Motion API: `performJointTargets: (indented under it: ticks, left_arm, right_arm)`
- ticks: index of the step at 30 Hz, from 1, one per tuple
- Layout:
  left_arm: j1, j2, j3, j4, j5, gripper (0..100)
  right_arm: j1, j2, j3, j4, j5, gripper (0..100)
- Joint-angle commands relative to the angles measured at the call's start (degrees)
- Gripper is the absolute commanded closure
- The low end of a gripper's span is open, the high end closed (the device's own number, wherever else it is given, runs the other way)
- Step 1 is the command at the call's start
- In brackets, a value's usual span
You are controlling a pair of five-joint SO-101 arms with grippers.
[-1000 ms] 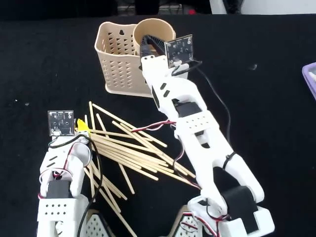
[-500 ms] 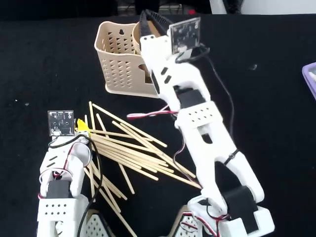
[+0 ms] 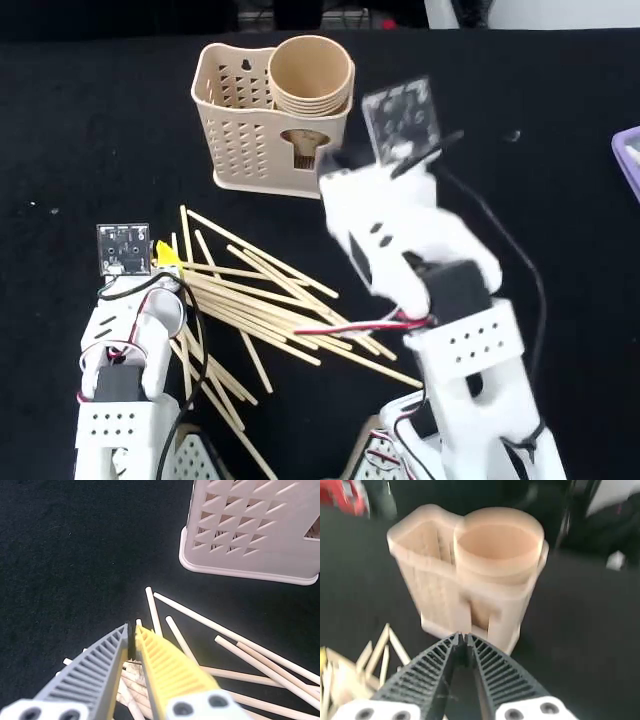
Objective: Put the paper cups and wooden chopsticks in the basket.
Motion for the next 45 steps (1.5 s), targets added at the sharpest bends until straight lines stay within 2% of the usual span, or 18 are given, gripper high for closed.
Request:
performJointTargets:
  ticks: [1, 5, 9, 16, 22, 33, 35, 37, 45]
  left_arm:
    - [0.22, -0.62, 1.36, 0.26, 0.18, 97]
    - [0.22, -0.62, 1.19, 0.26, 0.18, 97]
    - [0.13, -0.26, 1.19, 0.35, 0.18, 97]
    - [0.13, -0.62, 1.36, 0.35, 0.18, 97]
    - [0.13, -0.62, 1.36, 0.35, 0.18, 97]
    - [0.22, -0.62, 1.36, 0.35, 0.18, 97]
    - [0.22, -0.62, 1.36, 0.35, 0.18, 97]
    - [0.13, -0.62, 1.36, 0.35, 0.18, 97]
    - [0.13, -0.62, 1.36, 0.35, 0.18, 97]
  right_arm:
    - [-4.84, -1.19, 9.98, 0.53, 6.24, 96.9]
    - [-12.84, 3.47, 16.92, -3.25, 9.32, 86.4]
    - [-16.53, 13.85, 14.46, -6.68, 9.76, 85.8]
    - [-16.79, 35.47, 1.98, -7.12, 14.24, 85.7]
    - [-16.97, 45.05, -4.44, -7.12, 17.14, 85.7]
    - [-16.97, 49.8, -5.14, -7.03, 23.21, 85.9]
    - [-16.88, 50.33, -5.14, -7.03, 23.65, 89.7]
    - [-16.79, 50.15, -5.23, -6.95, 23.82, 98.5]
    - [-14.42, 38.99, -9.27, 1.85, 24.0, 98.8]
